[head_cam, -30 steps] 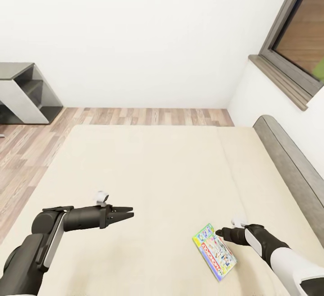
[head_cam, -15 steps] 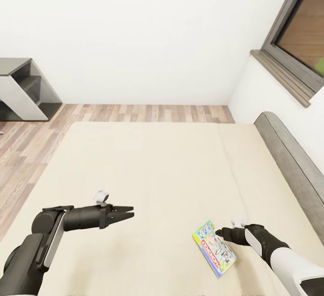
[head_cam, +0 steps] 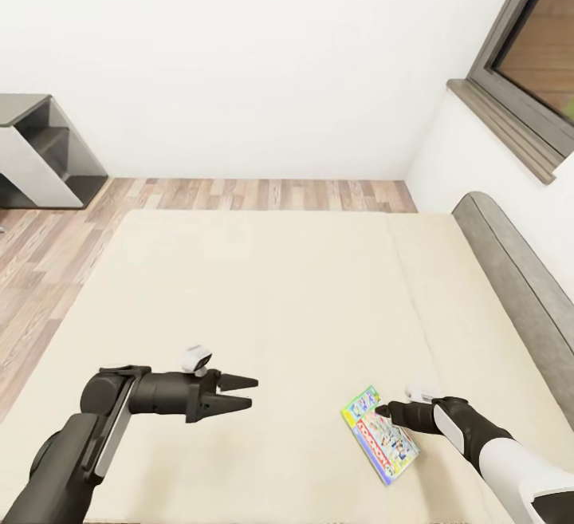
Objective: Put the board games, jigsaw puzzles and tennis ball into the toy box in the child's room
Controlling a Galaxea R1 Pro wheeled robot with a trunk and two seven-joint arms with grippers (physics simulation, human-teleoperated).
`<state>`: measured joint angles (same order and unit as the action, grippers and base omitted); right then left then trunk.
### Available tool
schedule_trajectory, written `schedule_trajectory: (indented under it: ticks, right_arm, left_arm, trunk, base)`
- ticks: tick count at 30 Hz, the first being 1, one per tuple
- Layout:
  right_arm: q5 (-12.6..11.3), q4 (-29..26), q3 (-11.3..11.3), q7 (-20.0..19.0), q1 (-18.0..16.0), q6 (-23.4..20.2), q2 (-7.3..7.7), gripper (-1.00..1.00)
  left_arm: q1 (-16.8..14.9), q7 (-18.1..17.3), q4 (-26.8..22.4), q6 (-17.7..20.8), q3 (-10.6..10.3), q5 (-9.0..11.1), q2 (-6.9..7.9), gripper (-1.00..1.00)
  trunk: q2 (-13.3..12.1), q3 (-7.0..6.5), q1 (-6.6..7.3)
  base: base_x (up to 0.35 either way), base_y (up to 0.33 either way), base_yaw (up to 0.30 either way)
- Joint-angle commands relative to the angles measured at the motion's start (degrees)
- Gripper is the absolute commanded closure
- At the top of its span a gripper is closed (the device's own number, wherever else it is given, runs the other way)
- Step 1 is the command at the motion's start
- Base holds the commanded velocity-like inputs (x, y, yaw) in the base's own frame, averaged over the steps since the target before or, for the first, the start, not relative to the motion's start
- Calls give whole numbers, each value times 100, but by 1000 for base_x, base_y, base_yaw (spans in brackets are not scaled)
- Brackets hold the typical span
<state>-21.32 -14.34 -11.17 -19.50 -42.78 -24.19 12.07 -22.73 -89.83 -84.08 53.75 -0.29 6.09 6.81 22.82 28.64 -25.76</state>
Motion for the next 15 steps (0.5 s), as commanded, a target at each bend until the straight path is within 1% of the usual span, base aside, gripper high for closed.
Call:
schedule_trajectory:
  ticks: [1,15]
  right_arm:
    - [-48,-8,-43,-11,-3,-21,6,-100]
    - [-48,-8,-43,32,-3,15,13,-100]
  left_arm:
    - [-3,-17,1,53,-39,1,-13,-100]
    - [-3,-17,10,37,-73,6,-10,-100]
  trunk:
    - [10,17,-3]
    - [10,147,-3]
  base:
    - [0,0,0]
    - [0,0,0]
